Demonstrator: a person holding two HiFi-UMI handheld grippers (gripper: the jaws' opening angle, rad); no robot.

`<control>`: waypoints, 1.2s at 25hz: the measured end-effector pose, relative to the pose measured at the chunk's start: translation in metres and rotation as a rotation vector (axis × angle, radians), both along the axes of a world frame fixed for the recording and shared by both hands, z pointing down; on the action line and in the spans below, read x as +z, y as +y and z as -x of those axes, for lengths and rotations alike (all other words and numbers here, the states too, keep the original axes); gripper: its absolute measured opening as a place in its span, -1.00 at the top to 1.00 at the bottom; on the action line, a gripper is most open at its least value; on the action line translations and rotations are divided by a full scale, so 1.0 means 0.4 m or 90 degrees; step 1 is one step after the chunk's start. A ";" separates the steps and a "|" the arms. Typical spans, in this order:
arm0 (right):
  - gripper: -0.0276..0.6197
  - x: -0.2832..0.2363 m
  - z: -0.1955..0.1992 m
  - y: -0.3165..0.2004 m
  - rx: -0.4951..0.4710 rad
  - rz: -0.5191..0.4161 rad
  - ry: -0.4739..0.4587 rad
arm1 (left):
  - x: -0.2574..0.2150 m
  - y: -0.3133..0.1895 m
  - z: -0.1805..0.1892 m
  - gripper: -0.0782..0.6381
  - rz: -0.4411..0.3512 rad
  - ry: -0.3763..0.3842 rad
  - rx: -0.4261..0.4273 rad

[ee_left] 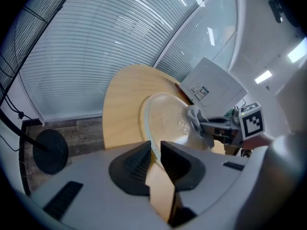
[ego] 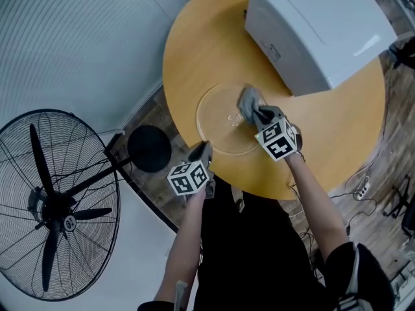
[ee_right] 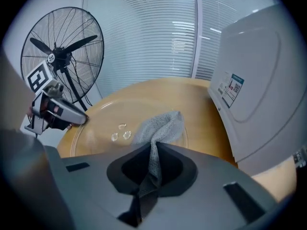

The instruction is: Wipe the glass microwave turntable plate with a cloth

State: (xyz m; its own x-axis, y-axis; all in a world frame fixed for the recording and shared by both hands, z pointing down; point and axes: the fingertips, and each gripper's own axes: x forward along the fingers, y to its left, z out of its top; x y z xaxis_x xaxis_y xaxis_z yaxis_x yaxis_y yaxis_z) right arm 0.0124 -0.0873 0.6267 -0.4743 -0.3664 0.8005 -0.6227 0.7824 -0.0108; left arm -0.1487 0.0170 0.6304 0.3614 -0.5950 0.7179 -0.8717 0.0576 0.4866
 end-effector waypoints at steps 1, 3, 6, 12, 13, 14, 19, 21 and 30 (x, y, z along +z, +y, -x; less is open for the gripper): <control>0.83 0.000 0.010 -0.016 0.003 -0.001 -0.003 | 0.000 -0.001 0.000 0.62 0.000 0.001 0.001; 0.83 0.001 0.032 -0.045 0.009 -0.005 -0.009 | -0.001 -0.002 0.001 0.62 -0.001 0.001 0.003; 0.83 0.001 0.063 -0.086 0.014 -0.014 -0.008 | -0.002 -0.001 -0.003 0.61 -0.003 -0.006 0.010; 0.84 0.001 0.157 -0.115 -0.014 -0.025 -0.001 | -0.002 -0.001 -0.002 0.61 -0.006 -0.007 0.006; 0.85 0.002 0.175 -0.112 -0.023 -0.028 0.000 | -0.002 -0.001 -0.003 0.61 -0.006 -0.007 0.006; 0.85 0.002 0.192 -0.106 -0.035 -0.032 0.003 | -0.002 -0.001 -0.003 0.61 -0.005 -0.008 0.006; 0.85 0.000 0.273 -0.049 -0.095 -0.046 0.008 | -0.002 -0.002 -0.004 0.61 -0.006 -0.013 0.005; 0.85 0.000 0.302 -0.013 -0.122 -0.047 0.004 | -0.003 -0.002 -0.003 0.61 -0.007 -0.016 0.006; 0.84 0.005 0.327 0.180 -0.236 -0.009 -0.020 | 0.000 0.000 -0.002 0.62 -0.006 -0.029 0.012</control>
